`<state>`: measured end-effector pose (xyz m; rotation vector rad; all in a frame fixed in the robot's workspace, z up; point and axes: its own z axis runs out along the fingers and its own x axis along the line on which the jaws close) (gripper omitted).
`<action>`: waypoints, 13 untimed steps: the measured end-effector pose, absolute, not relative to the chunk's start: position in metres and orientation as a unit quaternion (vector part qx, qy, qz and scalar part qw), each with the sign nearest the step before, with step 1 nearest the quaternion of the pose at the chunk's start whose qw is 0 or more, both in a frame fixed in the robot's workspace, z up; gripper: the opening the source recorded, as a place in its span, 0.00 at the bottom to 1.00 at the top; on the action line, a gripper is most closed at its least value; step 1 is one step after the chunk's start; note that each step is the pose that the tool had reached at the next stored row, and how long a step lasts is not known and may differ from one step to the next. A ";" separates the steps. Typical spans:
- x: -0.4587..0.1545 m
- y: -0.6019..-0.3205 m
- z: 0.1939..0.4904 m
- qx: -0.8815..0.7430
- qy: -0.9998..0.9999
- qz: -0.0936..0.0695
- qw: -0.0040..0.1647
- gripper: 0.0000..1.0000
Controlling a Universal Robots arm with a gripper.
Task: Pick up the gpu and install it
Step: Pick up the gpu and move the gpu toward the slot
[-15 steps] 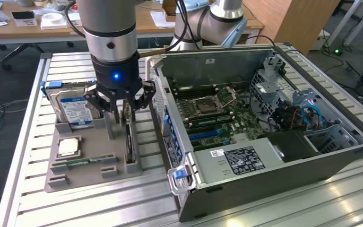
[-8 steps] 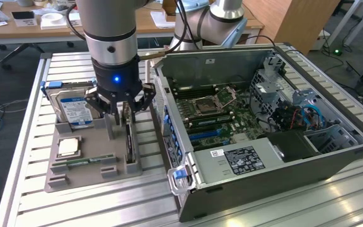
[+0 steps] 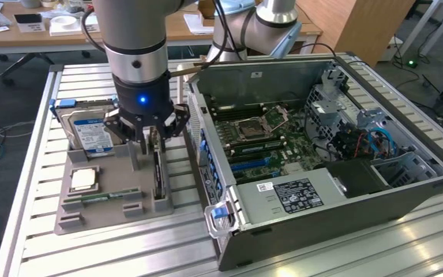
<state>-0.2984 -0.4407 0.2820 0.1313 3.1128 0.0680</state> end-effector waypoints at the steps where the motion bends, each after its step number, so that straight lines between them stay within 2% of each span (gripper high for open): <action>1: -0.298 -0.441 0.281 0.042 0.999 0.022 0.013 0.42; 13: -0.297 -0.441 0.278 0.042 0.999 0.022 0.013 0.42</action>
